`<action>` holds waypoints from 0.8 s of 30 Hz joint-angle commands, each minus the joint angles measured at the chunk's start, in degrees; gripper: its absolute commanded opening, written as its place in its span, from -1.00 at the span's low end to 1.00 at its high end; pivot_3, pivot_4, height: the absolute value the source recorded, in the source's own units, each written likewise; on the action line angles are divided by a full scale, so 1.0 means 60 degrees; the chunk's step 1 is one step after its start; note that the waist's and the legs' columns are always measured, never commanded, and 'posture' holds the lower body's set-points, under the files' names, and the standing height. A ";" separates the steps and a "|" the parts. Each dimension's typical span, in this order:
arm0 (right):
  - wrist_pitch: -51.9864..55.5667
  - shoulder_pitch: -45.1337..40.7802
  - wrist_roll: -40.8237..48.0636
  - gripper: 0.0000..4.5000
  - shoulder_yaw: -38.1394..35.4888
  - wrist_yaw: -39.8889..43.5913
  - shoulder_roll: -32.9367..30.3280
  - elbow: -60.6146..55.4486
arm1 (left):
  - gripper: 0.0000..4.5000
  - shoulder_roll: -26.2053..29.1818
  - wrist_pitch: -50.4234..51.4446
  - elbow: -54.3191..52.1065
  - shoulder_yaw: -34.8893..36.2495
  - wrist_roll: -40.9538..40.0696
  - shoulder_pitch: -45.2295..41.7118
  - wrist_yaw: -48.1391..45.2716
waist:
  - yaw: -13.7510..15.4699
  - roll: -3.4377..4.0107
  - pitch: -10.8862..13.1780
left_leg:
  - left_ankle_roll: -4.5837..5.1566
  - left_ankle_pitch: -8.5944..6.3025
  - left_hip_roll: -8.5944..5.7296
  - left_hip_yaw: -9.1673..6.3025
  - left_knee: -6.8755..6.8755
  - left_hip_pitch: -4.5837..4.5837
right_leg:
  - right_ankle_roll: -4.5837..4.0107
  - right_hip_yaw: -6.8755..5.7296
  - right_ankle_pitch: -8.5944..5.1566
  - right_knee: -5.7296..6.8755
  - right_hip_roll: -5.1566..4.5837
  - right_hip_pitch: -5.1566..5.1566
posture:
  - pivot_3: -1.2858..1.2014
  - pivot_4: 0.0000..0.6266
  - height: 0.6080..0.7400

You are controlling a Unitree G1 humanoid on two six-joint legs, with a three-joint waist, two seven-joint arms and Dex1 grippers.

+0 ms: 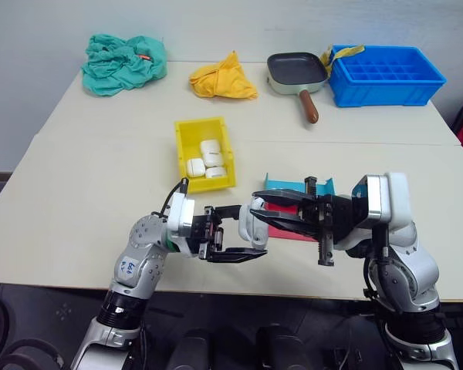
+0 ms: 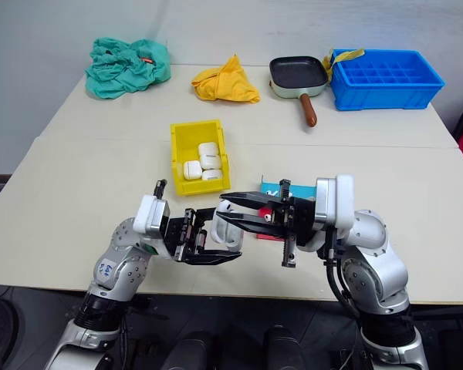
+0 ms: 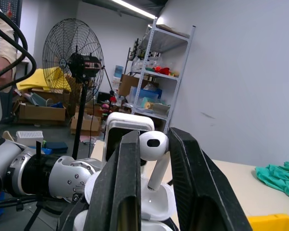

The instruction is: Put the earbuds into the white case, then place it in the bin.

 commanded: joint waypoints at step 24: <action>-0.1576 0.0804 -0.0525 -0.81 0.0119 0.0767 -0.0603 0.1131 | 0.22 -0.0226 -0.0025 -0.0656 0.0073 0.0037 -0.0169 0.0223 | 0.0007 -0.0001 0.0001 | 0.0000 0.0000 0.0000 0.0001 0.0000 0.0000 | 0.0000 0.0000 0.0000 -0.0012 -0.0001 0.0001 | 0.03 -0.52 1.00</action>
